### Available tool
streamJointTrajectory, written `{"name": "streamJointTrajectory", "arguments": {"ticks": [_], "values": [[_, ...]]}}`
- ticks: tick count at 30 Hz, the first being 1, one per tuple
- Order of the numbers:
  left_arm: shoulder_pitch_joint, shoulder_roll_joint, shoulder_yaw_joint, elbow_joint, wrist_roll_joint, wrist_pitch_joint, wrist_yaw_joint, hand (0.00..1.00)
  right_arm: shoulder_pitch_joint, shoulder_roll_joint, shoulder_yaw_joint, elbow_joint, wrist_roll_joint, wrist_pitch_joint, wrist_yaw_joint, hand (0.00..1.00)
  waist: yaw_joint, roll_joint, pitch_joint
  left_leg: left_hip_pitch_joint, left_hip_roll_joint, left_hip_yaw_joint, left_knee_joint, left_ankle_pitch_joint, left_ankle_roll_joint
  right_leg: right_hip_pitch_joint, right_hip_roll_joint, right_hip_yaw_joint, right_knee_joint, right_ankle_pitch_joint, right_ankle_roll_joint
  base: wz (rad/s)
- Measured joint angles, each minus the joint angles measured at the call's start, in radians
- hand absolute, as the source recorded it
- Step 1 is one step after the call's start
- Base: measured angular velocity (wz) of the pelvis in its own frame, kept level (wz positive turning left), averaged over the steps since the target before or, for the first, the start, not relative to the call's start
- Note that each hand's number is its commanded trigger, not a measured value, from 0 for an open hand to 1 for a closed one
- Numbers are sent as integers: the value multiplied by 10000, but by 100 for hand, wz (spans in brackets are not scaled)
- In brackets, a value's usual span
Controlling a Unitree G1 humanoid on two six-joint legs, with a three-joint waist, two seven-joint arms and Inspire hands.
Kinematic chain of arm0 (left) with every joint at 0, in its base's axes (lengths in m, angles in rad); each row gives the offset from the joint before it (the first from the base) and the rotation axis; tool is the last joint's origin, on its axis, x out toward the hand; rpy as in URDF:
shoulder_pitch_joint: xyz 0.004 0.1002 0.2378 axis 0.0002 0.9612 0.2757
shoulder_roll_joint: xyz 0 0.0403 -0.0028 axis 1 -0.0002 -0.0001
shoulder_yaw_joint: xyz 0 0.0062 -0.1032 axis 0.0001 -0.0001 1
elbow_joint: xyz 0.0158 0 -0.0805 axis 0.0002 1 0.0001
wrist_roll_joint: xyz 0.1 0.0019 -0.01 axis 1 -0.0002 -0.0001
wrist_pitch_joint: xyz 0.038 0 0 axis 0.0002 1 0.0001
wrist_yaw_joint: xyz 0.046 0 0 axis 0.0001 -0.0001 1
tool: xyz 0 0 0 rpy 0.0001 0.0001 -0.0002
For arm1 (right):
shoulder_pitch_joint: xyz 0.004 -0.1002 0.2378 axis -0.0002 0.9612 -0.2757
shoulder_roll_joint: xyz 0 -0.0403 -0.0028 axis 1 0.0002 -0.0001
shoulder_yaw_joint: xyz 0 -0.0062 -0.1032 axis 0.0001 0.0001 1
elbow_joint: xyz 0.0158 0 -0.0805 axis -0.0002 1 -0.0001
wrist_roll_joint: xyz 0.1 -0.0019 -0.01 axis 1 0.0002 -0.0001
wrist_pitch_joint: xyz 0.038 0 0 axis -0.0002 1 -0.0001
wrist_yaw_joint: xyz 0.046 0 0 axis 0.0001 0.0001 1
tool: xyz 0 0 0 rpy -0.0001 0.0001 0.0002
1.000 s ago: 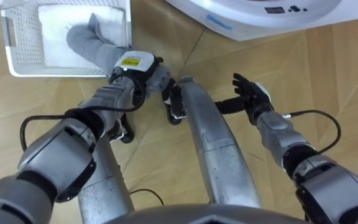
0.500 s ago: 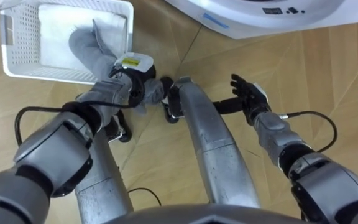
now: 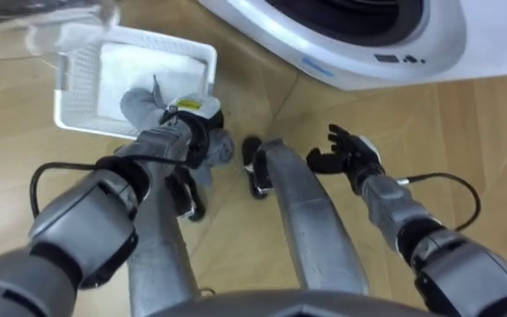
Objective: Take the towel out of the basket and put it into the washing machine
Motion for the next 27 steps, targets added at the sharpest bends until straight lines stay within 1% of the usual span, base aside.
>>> {"name": "streamJointTrajectory", "arguments": {"ticks": [1, 3, 4, 5, 6, 7, 8, 9, 11, 13, 14, 15, 16, 17, 18, 19, 20, 21, 22, 23, 24, 25, 26, 27], "values": [[18, 22, 68, -1, -13, -48, 106, 100, 29, -5, 3, 4, 8, 1, 76, 0, 51, 18, 0, 187, 1, 12, -112, 23, -8, 208, -9, -40, -128, 0, 1, 18], [85, 166, 437, -98, -104, -224, 557, 100, 109, -6, -10, 11, -93, 13, 324, 0, 264, 79, 4, 892, -86, 3, -590, 164, -24, 951, -56, -127, -607, 2, 5, 18], [131, 212, 611, -170, -132, -275, 688, 100, 121, -6, -30, 1, -126, 11, 343, 0, 280, 112, 5, 1030, -110, 1, -679, 189, -21, 1094, -81, -161, -702, 3, 8, 20], [211, 258, 987, -290, -198, -318, 989, 100, 126, -14, -105, 15, -181, 12, 340, 0, 346, 185, 3, 1269, -163, -3, -889, 242, -10, 1363, -133, -221, -875, 9, 31, 17], [234, 260, 1270, -301, -302, -354, 1290, 100, 122, -38, -105, 64, -96, 16, 329, 0, 458, 214, 8, 1539, -184, -11, -1088, 291, -4, 1630, -168, -254, -1038, 25, 58, 16], [253, 271, 1366, -311, -395, -372, 1428, 100, 122, -39, -105, 128, -80, 21, 330, 0, 509, 214, 8, 1672, -186, -10, -1189, 309, -3, 1756, -182, -256, -1108, 33, 72, 8], [331, 298, 1531, -381, -598, -384, 1719, 100, 117, -45, -104, 265, -78, 47, 338, 0, 639, 215, 7, 1928, -223, -9, -1369, 323, -14, 1991, -193, -253, -1247, 42, 88, 6], [385, 312, 1596, -453, -840, -410, 1941, 100, 115, -76, -103, 311, -95, 157, 346, 0, 721, 215, 6, 2107, -348, -27, -1533, 360, -20, 2156, -238, -269, -1344, 34, 109, 9], [438, 310, 1822, -494, -1173, -484, 2181, 100, 73, -105, -105, 303, -127, 228, 342, 0, 778, 214, 6, 2228, -384, -46, -1731, 422, -6, 2241, -322, -288, -1417, 21, 138, 11], [659, 314, 2159, -805, -1463, -481, 2336, 100, 35, -77, -118, 272, -320, 227, 352, 0, 852, 215, 5, 2232, -370, -54, -1740, 423, -7, 2275, -321, -334, -1465, 22, 140, 5], [733, 238, 2338, -882, -1659, -503, 2446, 100, 51, -61, -141, 285, -400, 228, 405, 0, 909, 215, 5, 2245, -354, -60, -1751, 425, -10, 2358, -325, -450, -1521, 22, 140, 13], [841, 230, 2394, -1118, -1973, -533, 2450, 100, 56, -60, -211, 285, -394, 228, 454, 0, 988, 211, 3, 2250, -347, -105, -1763, 425, -10, 2418, -368, -630, -1543, 22, 140, 14], [903, 226, 2447, -1251, -2114, -561, 2450, 100, 45, -61, -245, 285, -384, 228, 484, 0, 1005, 212, 3, 2253, -345, -132, -1771, 425, -10, 2432, -373, -656, -1544, 23, 139, 10], [1062, 198, 2615, -1510, -2621, -642, 2452, 100, 12, -42, -351, 291, -401, 221, 522, 0, 1068, 211, 3, 2269, -344, -154, -1788, 426, -11, 2460, -377, -688, -1543, 23, 139, 4], [1265, 179, 2675, -1881, -3347, -650, 2446, 100, 59, -30, -402, 277, -440, 219, 520, 0, 1124, 207, 0, 2280, -349, -156, -1802, 426, -12, 2476, -399, -744, -1552, 23, 138, 3], [1372, 166, 2667, -2092, -3744, -681, 2420, 100, 37, -39, -404, 232, -465, 218, 517, 0, 1191, 197, -6, 2292, -358, -153, -1820, 427, -13, 2480, -424, -790, -1548, 24, 138, 0], [1547, 57, 2672, -2328, -4586, -783, 2377, 100, 43, -40, -408, 177, -524, 221, 526, 0, 1287, 178, -17, 2340, -369, -146, -1841, 427, -13, 2512, -453, -840, -1535, 24, 138, 0], [1770, -47, 2680, -2617, -5406, -807, 2196, 100, 62, -8, -399, 147, -628, 223, 567, 0, 1344, 166, -25, 2401, -383, -145, -1862, 427, -13, 2576, -521, -991, -1539, 24, 138, 0], [1871, -97, 2683, -2777, -5833, -816, 2023, 100, 74, 3, -422, 125, -684, 223, 636, 0, 1379, 165, -26, 2435, -380, -131, -1874, 427, -12, 2619, -538, -1051, -1561, 25, 136, 0], [2008, -202, 2680, -2980, -6665, -825, 1584, 100, 91, 42, -433, 124, -865, 231, 755, 0, 1444, 133, -45, 2495, -380, -112, -1881, 432, -15, 2692, -540, -1067, -1585, 26, 134, 0], [2101, -276, 2640, -3070, -7408, -834, 1095, 100, 118, 104, -436, 107, -1049, 240, 854, 0, 1497, 69, -89, 2523, -387, -118, -1880, 435, -18, 2725, -549, -1077, -1631, 26, 134, 0], [2124, -298, 2605, -3077, -7813, -834, 816, 100, 126, 125, -438, 61, -1216, 244, 891, 0, 1503, 58, -100, 2524, -384, -136, -1885, 454, -17, 2762, -530, -1091, -1698, 30, 125, 0], [2203, -297, 2553, -3109, -8689, -832, 217, 100, 118, 168, -504, -18, -1532, 274, 964, 0, 1504, -3, -138, 2531, -400, -164, -1938, 514, -13, 2808, -521, -1113, -1821, 54, 83, 4], [2348, -293, 2461, -3166, -9546, -826, -428, 100, 101, 223, -608, -40, -1818, 371, 1038, 0, 1502, -63, -190, 2558, -466, -232, -2008, 595, -13, 2879, -511, -1138, -1953, 125, 82, 4]]}}
